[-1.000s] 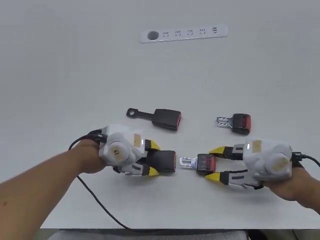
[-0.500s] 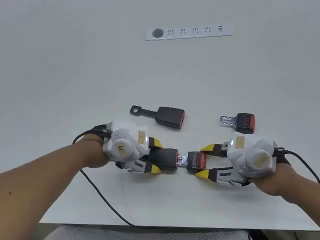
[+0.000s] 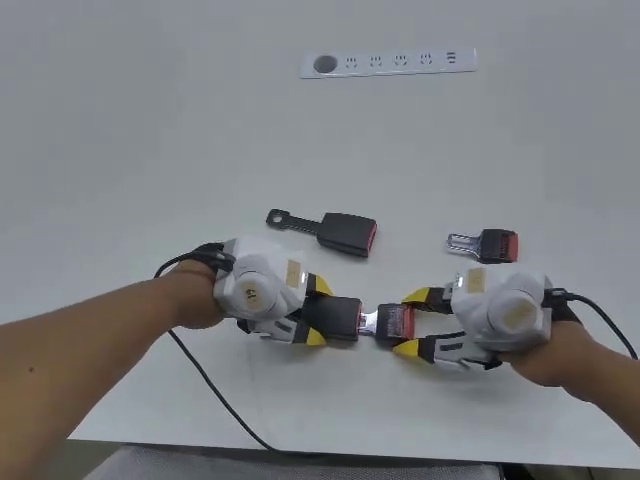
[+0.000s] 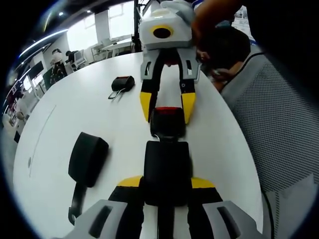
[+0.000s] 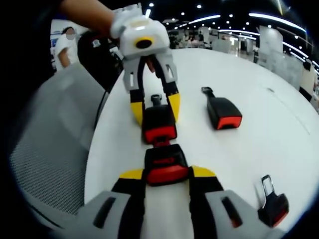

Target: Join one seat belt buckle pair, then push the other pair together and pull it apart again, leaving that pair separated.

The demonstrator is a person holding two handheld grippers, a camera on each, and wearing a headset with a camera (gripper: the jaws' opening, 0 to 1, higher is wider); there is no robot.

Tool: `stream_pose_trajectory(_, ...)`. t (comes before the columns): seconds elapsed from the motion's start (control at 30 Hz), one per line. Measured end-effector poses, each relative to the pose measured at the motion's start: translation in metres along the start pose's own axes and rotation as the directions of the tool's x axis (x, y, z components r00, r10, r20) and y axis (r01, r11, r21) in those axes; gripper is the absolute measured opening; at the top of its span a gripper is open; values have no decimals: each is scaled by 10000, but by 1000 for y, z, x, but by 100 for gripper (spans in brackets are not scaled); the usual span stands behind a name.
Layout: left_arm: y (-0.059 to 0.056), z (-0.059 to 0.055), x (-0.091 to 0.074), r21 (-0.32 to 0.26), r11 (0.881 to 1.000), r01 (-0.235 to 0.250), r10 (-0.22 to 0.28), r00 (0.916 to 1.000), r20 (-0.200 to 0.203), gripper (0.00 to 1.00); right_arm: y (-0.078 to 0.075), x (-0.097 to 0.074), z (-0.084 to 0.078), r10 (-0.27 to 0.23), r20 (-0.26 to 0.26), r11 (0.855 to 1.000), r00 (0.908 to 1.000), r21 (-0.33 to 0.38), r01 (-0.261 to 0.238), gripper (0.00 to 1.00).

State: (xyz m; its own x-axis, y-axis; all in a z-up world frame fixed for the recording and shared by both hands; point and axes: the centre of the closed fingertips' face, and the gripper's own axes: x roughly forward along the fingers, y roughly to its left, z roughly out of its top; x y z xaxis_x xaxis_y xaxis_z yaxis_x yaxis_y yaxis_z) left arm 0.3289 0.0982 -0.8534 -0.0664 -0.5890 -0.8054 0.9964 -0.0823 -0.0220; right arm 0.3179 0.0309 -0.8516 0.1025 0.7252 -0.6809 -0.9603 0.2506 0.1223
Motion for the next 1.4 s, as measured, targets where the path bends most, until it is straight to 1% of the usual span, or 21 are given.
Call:
stream_pose_trajectory(0.13,0,0,0,-9,10000,-6,6,10000,-21,34,1,12,10,-122,64,9998,9999,163,121,33)
stream_pose_trajectory(0.17,0,-1,0,-28,10000,45,-45,10000,-23,34,0,12,13,-177,83,9998,9998,-15,177,33)
stream_pose_trajectory(0.2,2,-1,0,-80,10000,20,-20,10000,-4,34,1,10,12,-168,-132,9998,9998,89,169,33)
stream_pose_trajectory(0.23,1,-1,0,-85,10000,22,-22,10000,-6,34,0,9,15,-180,-137,9997,9997,161,182,33)
stream_pose_trajectory(0.33,1,-1,0,-70,10000,22,-22,10000,-23,34,0,9,12,-205,-277,9997,9994,127,208,33)
stream_pose_trajectory(0.47,1,-1,0,-105,9999,7,-7,10000,24,34,0,8,11,-247,-304,9997,9992,69,249,33)
stream_pose_trajectory(0.53,1,-1,0,-204,9998,3,-1,9999,130,35,0,9,10,-267,-296,9996,9992,81,270,33)
stream_pose_trajectory(0.73,0,-2,-1,-171,9998,87,-84,9998,192,35,1,9,8,-418,-424,9991,9982,104,423,33)
stream_pose_trajectory(0.83,-1,-3,-1,-256,9996,94,-86,9995,297,35,2,8,7,-440,-341,9990,9984,49,442,33)
stream_pose_trajectory(0.97,-2,-3,-2,-337,9994,78,-63,9990,453,35,2,7,6,-443,-95,9990,9990,84,444,33)
stream_pose_trajectory(1.07,-1,-3,-2,-467,9989,23,3,9984,569,35,2,7,6,-427,63,9988,9991,228,426,33)
stream_pose_trajectory(1.17,-1,-4,-3,-495,9988,17,14,9981,620,35,2,7,6,-405,340,9986,9986,349,393,33)
stream_pose_trajectory(1.4,-1,-4,-3,-579,9983,36,10,9970,779,35,3,9,6,-460,504,9989,9977,30,459,33)
